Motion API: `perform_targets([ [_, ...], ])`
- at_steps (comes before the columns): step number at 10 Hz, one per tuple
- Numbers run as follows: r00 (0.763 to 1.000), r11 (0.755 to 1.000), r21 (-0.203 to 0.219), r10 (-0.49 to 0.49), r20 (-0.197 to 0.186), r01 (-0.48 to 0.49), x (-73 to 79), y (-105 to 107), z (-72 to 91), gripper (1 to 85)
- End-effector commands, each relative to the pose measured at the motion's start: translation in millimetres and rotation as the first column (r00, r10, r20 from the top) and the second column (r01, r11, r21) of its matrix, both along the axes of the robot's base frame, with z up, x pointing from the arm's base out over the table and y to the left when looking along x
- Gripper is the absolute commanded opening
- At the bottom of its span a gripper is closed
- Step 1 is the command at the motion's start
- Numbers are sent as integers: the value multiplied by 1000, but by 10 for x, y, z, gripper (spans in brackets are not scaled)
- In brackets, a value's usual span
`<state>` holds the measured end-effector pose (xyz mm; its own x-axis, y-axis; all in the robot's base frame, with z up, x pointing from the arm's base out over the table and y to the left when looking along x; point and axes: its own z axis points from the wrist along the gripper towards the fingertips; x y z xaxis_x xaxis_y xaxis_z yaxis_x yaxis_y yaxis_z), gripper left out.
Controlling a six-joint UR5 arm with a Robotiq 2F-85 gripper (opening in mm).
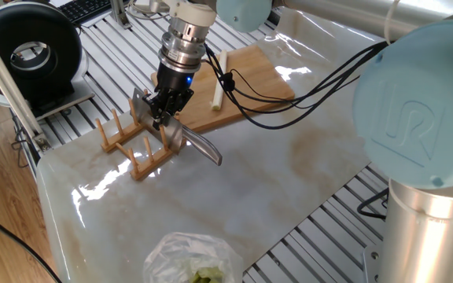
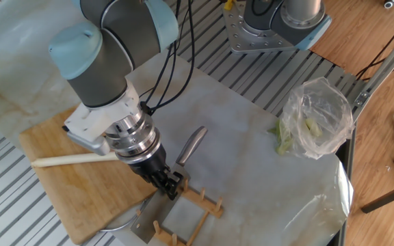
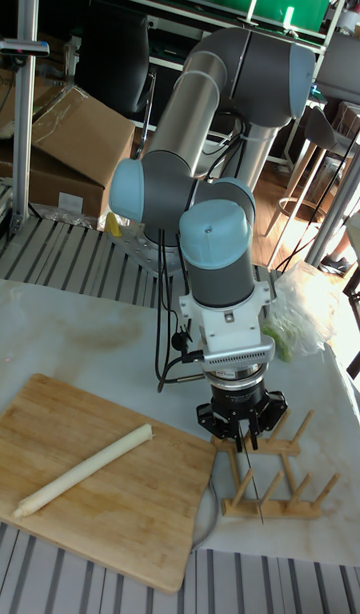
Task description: Chop the scallions
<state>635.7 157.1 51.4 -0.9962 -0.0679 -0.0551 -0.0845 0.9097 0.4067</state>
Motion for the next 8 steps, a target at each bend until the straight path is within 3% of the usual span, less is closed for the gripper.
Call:
perform_targets([
  [1, 1000, 1000, 13, -2, -2, 2, 14, -10, 32, 250],
  [8, 1000, 1000, 27, -2, -5, 2, 16, -8, 43, 230],
])
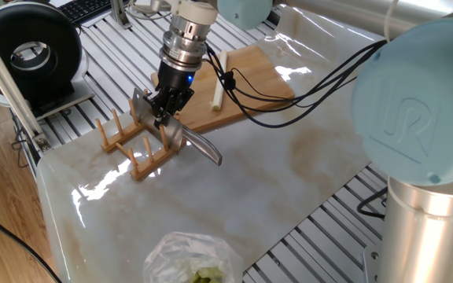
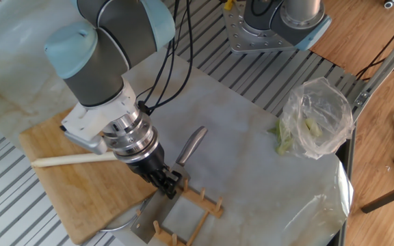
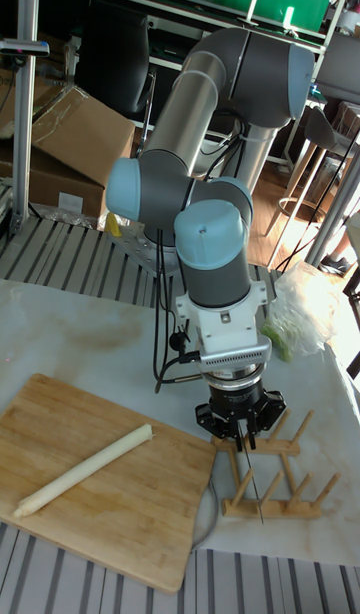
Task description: Chop the scallions
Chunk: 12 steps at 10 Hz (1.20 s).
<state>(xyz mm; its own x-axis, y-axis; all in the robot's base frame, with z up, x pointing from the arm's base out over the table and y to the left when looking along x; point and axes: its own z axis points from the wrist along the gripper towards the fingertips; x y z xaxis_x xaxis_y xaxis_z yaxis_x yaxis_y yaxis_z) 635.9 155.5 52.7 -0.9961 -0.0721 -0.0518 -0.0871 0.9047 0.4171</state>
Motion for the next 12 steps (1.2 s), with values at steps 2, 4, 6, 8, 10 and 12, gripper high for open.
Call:
perform_targets([
  [2, 1000, 1000, 17, -7, -1, 7, 15, 10, 28, 230],
  [4, 1000, 1000, 17, -5, 0, 5, 17, -2, 35, 227],
  [6, 1000, 1000, 20, -5, 0, 5, 21, -9, 40, 223],
  [8, 1000, 1000, 23, -7, -1, 7, 23, -6, 38, 220],
  [10, 1000, 1000, 25, -9, -4, 9, 20, -6, 40, 207],
  [12, 1000, 1000, 26, -16, -11, 16, 15, -1, 37, 150],
])
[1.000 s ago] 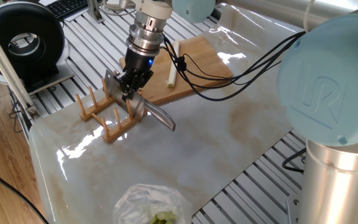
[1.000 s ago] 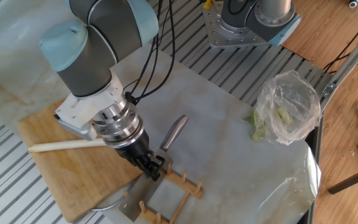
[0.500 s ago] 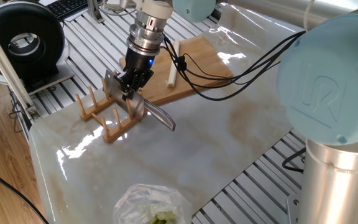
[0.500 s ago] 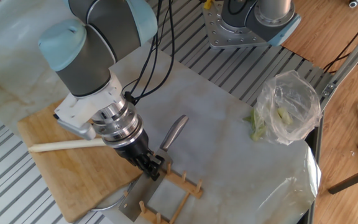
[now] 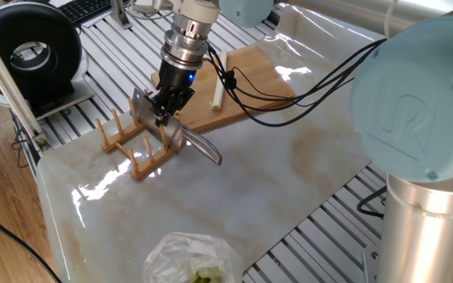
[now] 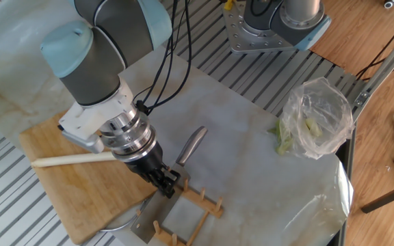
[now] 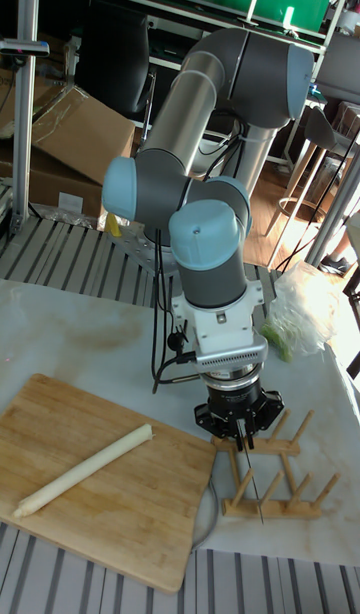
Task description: Chop the scallions
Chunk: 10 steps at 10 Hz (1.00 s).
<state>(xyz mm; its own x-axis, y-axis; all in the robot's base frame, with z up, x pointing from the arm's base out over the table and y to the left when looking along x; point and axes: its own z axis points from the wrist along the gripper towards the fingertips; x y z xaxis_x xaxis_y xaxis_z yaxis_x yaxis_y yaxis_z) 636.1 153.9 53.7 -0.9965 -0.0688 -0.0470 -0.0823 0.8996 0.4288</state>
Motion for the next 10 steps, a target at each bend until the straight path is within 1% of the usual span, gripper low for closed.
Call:
perform_targets([
  [1, 1000, 1000, 14, -13, -6, 13, 10, 14, 29, 123],
  [5, 1000, 1000, 8, -22, -19, 22, -4, -4, 22, 23],
  [9, 999, 1000, 23, -21, -24, 21, 21, 35, 92, 13],
  [10, 1000, 1000, 17, -16, -20, 17, 44, 11, 111, 13],
])
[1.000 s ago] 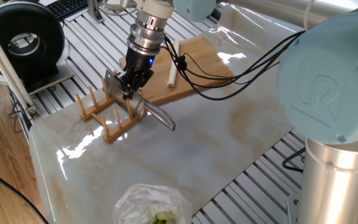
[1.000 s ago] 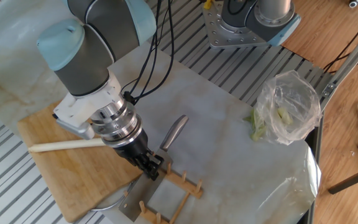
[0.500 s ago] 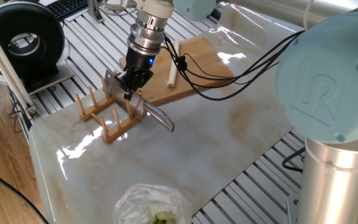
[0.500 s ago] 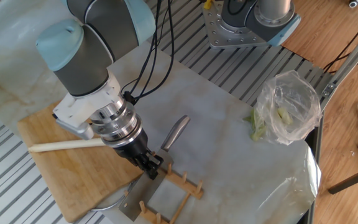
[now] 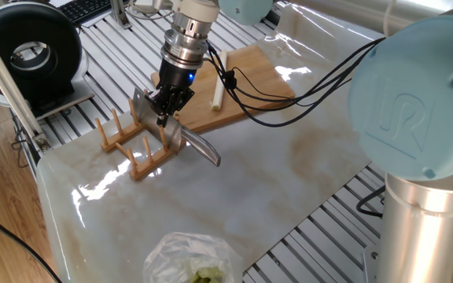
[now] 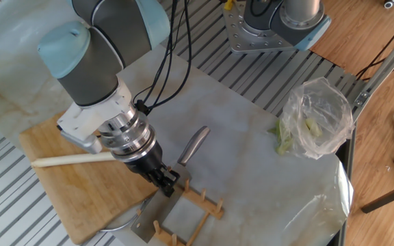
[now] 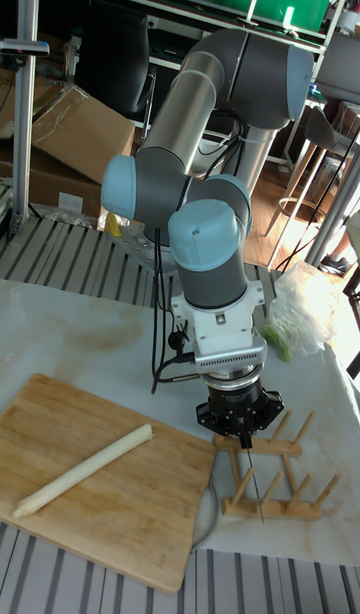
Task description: Chop the scallions
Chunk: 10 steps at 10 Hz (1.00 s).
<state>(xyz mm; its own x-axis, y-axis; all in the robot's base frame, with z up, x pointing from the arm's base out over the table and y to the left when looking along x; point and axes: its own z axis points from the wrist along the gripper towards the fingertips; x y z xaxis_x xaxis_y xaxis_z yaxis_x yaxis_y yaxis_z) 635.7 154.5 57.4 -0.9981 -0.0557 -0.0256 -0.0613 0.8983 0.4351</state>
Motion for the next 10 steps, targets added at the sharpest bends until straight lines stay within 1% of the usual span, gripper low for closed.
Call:
perform_targets([
  [1, 1000, 1000, 9, 0, 9, 0, 69, -11, 87, 13],
  [2, 1000, 1000, -1, 2, 16, -2, 94, -37, 93, 13],
  [6, 1000, 999, -31, 6, 18, -6, 122, -87, 146, 13],
  [8, 1000, 1000, -31, 5, 11, -4, 102, -86, 197, 13],
  [10, 1000, 999, -47, 3, 3, -3, 97, -105, 240, 13],
])
